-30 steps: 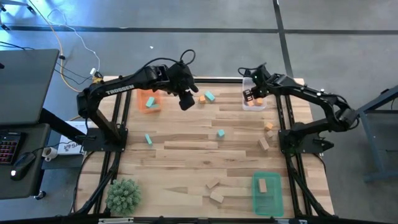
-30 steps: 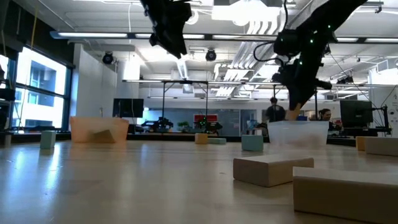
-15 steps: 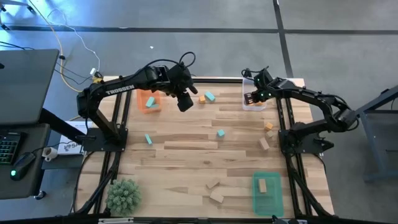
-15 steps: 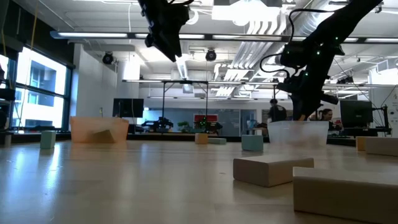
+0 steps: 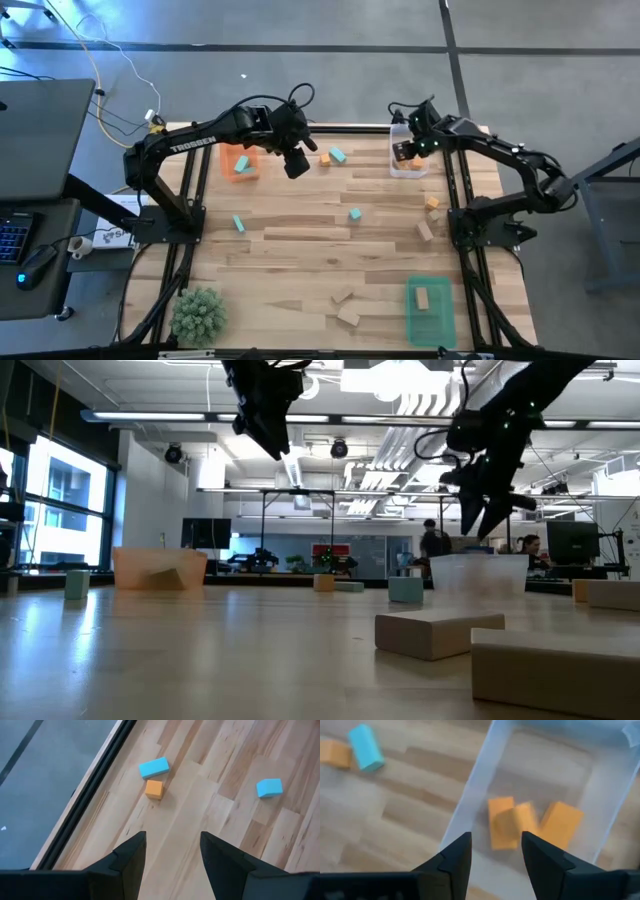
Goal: Sort & place blocks by color
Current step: Put the brown block into the light green bin
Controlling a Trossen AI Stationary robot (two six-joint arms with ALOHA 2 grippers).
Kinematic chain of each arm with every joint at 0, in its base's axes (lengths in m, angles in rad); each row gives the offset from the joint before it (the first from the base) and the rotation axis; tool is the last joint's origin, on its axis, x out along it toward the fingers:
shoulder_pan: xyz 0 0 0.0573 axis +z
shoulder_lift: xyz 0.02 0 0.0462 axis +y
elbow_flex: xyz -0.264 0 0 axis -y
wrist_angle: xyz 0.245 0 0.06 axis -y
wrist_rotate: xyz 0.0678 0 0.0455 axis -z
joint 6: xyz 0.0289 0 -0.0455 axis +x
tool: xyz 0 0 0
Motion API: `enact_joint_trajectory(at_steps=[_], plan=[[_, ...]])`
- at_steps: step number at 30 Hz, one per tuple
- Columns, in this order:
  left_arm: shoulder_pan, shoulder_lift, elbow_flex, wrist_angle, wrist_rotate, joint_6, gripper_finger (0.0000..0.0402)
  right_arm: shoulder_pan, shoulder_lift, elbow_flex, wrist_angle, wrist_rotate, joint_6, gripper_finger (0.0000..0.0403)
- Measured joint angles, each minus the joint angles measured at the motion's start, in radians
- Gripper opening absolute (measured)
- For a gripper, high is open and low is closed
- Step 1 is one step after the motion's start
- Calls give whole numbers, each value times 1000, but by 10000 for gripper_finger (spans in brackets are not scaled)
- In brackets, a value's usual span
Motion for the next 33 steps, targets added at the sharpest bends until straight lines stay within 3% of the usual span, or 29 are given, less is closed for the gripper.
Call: enact_joint_trajectory(at_steps=[7,33], plan=[[0,0,0,0,-3,2,172,108,-1,86,-172,-10,49,161],[-2,0,0,-21,2,140,172,794,-1,89,-445,-14,651,161]])
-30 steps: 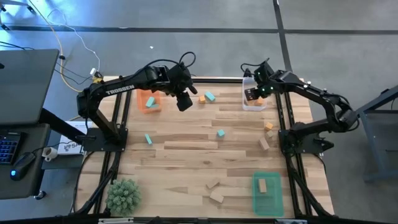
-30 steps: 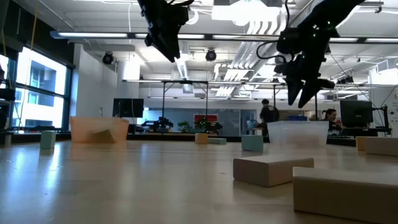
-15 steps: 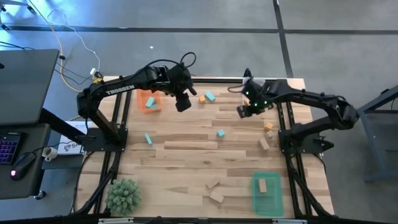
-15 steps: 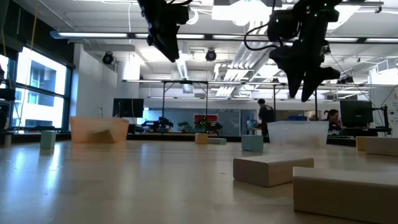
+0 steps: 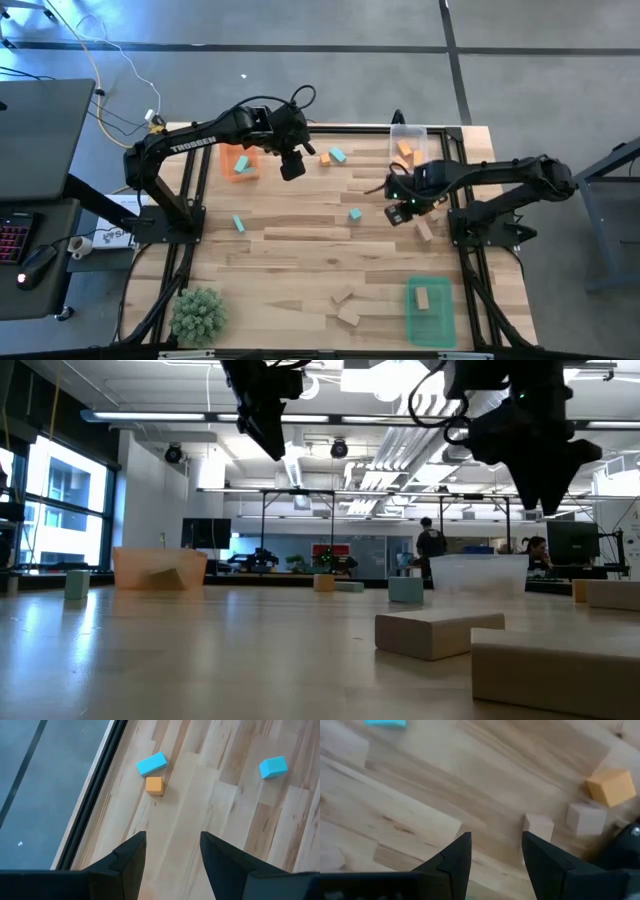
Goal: Sort & place blocks by color
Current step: Put the brown block into the light green bin
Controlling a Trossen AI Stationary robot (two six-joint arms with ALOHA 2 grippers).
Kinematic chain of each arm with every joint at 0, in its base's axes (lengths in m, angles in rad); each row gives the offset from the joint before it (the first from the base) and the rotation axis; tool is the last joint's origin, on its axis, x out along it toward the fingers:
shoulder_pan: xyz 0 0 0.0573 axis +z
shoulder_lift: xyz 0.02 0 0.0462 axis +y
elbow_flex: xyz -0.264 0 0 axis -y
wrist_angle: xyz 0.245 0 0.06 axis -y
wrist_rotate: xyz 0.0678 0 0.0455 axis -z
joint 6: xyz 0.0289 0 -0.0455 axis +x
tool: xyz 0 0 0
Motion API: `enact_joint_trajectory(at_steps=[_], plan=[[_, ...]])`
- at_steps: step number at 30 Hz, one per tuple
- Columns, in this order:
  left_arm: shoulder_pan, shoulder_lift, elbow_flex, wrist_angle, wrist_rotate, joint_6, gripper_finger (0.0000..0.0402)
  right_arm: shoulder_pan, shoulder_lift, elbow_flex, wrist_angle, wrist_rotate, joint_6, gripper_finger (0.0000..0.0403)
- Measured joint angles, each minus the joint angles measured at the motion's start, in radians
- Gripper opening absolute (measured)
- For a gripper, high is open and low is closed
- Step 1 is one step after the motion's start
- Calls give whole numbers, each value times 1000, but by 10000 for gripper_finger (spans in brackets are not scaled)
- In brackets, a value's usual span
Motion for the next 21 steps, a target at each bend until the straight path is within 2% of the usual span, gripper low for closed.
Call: enact_joint_trajectory(at_steps=[6,11,15,21], plan=[[-9,0,0,-1,2,0,172,109,0,0,-71,58,113,168],[-25,0,0,-1,2,-1,172,166,0,-6,-115,65,181,199],[-39,0,0,-1,3,-2,172,199,0,-68,-109,49,250,216],[-48,0,0,-1,3,-5,172,227,0,-175,-48,33,328,218]])
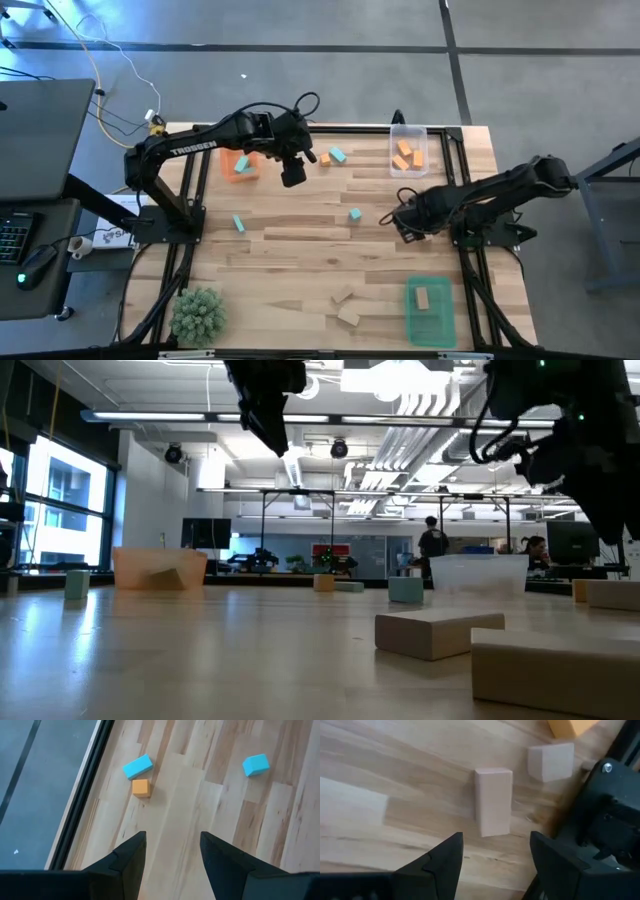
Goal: Sort & place blocks by color
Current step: Put the brown block into the light green bin
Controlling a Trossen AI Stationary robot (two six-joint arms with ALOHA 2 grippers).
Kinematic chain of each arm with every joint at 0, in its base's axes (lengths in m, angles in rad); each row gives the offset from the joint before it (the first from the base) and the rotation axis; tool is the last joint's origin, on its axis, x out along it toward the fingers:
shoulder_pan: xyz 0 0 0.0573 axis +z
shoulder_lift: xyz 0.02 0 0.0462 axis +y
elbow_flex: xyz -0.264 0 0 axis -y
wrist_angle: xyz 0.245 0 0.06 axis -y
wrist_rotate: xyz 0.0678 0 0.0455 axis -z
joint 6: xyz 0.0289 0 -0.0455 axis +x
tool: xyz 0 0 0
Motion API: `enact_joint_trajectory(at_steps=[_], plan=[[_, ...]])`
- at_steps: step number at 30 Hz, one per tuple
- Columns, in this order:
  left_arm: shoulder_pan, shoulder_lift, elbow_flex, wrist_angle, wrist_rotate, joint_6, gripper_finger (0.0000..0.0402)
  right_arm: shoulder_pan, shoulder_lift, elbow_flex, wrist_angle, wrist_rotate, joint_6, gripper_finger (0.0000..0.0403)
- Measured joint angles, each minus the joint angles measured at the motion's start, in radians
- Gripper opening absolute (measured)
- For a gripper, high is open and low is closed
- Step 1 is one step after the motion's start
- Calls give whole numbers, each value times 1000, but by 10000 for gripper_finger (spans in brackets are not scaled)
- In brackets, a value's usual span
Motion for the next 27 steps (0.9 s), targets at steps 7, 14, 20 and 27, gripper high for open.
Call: enact_joint_trajectory(at_steps=[7,14,20,27], plan=[[0,0,0,0,0,-4,172,-3,0,-117,156,-2,20,218],[0,0,0,0,0,-4,172,-3,1,-221,273,-10,56,216],[0,0,0,0,-1,-4,172,-3,1,-247,306,-15,77,152],[0,0,0,0,-1,-4,172,0,1,-219,316,-50,72,102]])
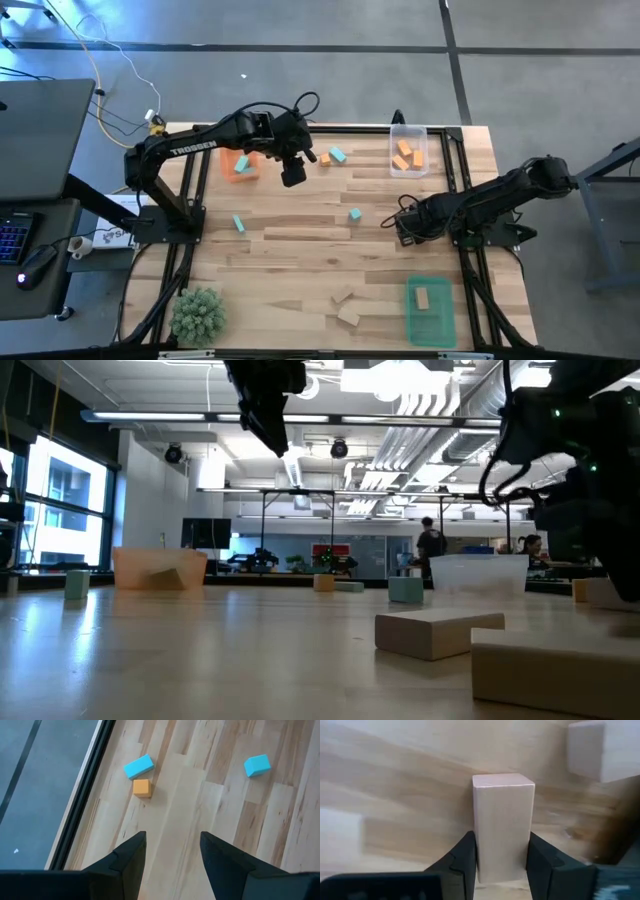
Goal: Sort & place blocks by color
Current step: Put the brown block into the light green bin
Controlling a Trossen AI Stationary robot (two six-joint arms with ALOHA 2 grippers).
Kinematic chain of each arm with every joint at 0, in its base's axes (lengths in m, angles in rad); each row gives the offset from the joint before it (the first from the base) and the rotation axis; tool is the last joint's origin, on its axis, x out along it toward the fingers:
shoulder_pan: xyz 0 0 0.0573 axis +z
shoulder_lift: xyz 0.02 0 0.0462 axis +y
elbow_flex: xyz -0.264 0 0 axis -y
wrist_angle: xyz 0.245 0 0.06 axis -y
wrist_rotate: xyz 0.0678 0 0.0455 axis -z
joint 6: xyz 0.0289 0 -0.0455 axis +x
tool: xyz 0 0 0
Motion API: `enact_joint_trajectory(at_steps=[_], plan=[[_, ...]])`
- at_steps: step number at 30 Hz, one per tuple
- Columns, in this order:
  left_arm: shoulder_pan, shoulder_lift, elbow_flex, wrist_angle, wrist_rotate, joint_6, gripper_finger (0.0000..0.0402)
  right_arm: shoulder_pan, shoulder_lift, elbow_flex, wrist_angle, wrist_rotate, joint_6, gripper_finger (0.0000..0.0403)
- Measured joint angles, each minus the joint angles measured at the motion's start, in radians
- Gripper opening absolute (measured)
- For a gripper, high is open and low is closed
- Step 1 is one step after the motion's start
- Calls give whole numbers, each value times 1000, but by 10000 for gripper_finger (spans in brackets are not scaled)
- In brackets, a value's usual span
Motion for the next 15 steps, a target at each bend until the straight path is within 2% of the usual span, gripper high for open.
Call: enact_joint_trajectory(at_steps=[7,15], plan=[[0,0,0,0,0,0,172,51,0,166,-78,55,13,102],[0,0,0,-2,28,0,172,206,0,391,-126,212,125,102]])
